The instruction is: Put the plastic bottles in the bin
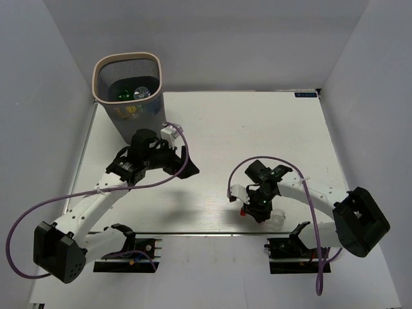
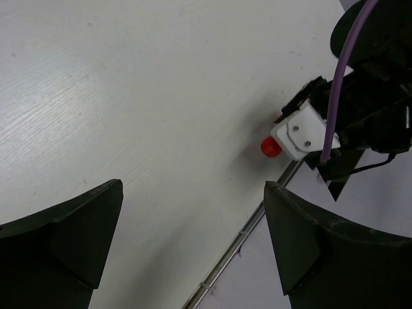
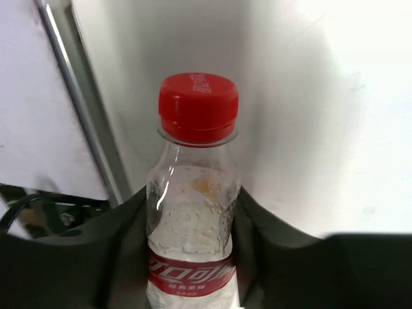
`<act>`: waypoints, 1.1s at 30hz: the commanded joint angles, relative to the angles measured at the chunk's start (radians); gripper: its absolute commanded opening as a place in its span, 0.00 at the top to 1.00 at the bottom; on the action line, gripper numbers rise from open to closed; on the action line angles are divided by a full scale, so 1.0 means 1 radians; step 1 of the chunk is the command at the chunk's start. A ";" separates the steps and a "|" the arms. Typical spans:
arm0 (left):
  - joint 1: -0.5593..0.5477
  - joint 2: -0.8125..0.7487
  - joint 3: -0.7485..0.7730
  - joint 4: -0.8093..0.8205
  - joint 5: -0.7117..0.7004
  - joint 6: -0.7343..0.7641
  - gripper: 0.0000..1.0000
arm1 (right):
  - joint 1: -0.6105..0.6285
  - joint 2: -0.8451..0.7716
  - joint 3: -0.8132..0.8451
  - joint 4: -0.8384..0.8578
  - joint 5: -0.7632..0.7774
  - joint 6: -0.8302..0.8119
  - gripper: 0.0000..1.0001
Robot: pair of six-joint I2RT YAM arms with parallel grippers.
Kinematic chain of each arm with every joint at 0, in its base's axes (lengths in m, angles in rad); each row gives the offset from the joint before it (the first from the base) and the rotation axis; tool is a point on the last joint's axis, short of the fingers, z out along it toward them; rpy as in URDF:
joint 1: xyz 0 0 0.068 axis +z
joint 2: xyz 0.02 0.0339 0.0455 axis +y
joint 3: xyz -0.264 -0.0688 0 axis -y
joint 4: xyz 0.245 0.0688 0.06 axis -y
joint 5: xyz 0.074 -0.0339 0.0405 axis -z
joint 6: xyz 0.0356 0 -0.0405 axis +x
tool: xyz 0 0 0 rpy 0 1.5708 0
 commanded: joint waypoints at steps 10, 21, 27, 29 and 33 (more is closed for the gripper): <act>-0.028 -0.173 -0.295 0.031 -0.038 -0.149 0.00 | -0.039 0.243 0.863 0.427 0.154 0.223 1.00; -0.037 -0.215 -0.384 0.107 -0.015 -0.207 0.00 | -0.008 0.618 1.305 1.164 -0.155 0.405 1.00; -0.046 -0.173 -0.394 0.116 0.003 -0.198 0.00 | 0.030 0.892 1.574 1.536 -0.229 0.534 1.00; -0.046 -0.162 -0.394 0.116 0.003 -0.189 0.00 | 0.038 0.980 1.595 1.727 -0.254 0.599 1.00; -0.046 -0.143 -0.394 0.116 0.013 -0.180 0.00 | 0.058 1.089 1.662 1.820 -0.215 0.660 1.00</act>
